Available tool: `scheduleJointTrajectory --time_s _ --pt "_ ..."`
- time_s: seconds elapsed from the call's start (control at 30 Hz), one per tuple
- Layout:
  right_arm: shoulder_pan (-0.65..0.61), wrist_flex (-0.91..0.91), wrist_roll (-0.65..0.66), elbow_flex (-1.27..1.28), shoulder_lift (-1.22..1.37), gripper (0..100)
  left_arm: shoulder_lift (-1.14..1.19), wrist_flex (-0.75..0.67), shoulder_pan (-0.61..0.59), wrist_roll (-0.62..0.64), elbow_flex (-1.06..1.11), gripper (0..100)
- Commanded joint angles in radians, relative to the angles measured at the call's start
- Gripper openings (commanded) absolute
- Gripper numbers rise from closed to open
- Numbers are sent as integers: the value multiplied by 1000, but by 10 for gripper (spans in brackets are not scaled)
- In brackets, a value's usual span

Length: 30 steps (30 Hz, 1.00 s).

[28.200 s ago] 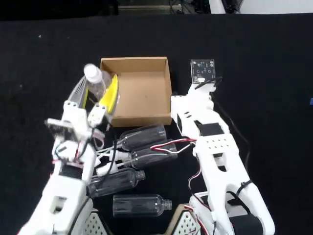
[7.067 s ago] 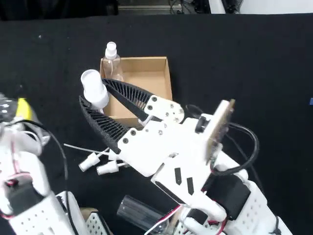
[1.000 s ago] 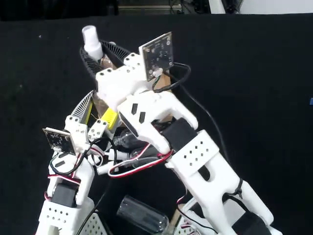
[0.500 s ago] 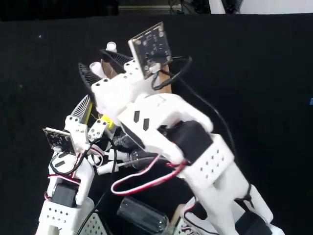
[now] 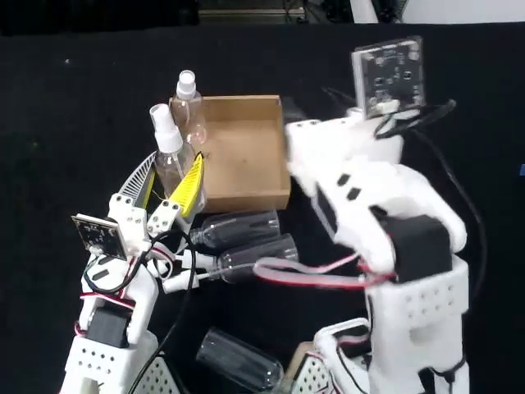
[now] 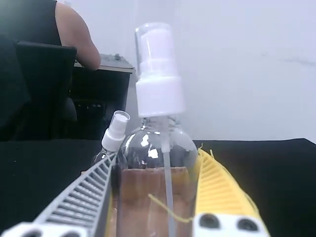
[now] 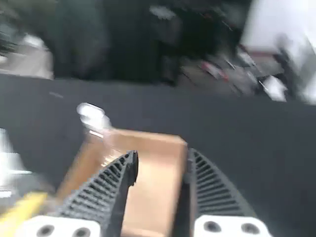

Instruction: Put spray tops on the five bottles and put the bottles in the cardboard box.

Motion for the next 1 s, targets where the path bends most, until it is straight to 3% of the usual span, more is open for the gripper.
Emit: scheduleJointTrajectory --time_s 0.0,0.2,0.33,0.43,0.57,0.77,0.97 --pt "123 -130 6 196 -31 51 -11 -74 -10 3 22 30" --pt "126 -491 5 593 -36 15 -8 -265 -10 2 22 30" --pt "117 -629 5 725 -33 14 0 -282 -41 2 22 30" --pt "106 -700 5 789 -36 14 72 -381 -77 2 25 30" --pt "84 -746 5 840 -36 14 292 -609 -87 2 10 30" --pt "61 -744 5 849 -31 15 764 -806 -91 2 -171 30" --pt "63 -744 5 849 -31 15 1148 -1119 -84 2 -252 30"
